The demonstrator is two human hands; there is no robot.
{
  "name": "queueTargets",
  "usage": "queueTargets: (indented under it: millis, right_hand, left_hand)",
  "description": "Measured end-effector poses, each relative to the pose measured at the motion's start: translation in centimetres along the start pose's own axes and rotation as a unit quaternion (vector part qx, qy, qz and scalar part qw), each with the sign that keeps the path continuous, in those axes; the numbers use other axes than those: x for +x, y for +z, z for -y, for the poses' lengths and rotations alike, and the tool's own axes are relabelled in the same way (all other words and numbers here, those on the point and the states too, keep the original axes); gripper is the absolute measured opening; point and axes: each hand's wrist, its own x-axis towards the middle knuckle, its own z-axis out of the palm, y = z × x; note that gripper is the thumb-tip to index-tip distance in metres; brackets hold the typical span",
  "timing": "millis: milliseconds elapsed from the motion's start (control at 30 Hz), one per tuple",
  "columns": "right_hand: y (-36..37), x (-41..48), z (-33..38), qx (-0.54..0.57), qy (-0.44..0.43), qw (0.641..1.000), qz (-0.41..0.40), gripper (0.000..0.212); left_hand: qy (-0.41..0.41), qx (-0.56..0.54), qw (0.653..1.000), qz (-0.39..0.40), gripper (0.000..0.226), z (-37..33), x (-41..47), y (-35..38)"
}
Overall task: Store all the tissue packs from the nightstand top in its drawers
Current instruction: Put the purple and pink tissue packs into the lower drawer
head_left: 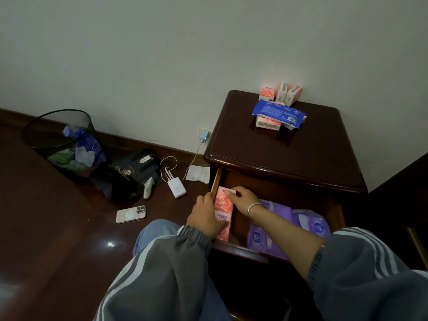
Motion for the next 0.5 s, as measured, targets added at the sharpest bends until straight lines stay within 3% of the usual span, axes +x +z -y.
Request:
queueTargets:
  millis: [67, 133, 233, 333, 500]
  right_hand:
    - [-0.4, -0.3, 0.3, 0.127, 0.073, 0.989, 0.034, 0.058]
    - [-0.8, -0.6, 0.8, 0.264, 0.156, 0.949, 0.071, 0.065]
    - [-1.3, -1.7, 1.1, 0.346, 0.244, 0.898, 0.124, 0.068]
    - [-0.9, -2.9, 1.3, 0.391, 0.252, 0.867, 0.182, 0.073]
    - [0.1, -4.4, 1.0, 0.473, 0.232, 0.832, 0.175, 0.077]
  left_hand:
    - [-0.001, 0.001, 1.0, 0.0, 0.084, 0.0, 0.0, 0.1]
    - [-0.001, 0.001, 1.0, 0.0, 0.085, 0.1, 0.1, 0.1]
    - [-0.002, -0.003, 1.0, 0.006, 0.085, 0.2, 0.2, 0.1]
    - [-0.002, -0.023, 1.0, 0.007, 0.076, 0.4, 0.4, 0.1]
    - [-0.018, -0.11, 0.994, 0.022, 0.065, 0.9, 0.9, -0.4]
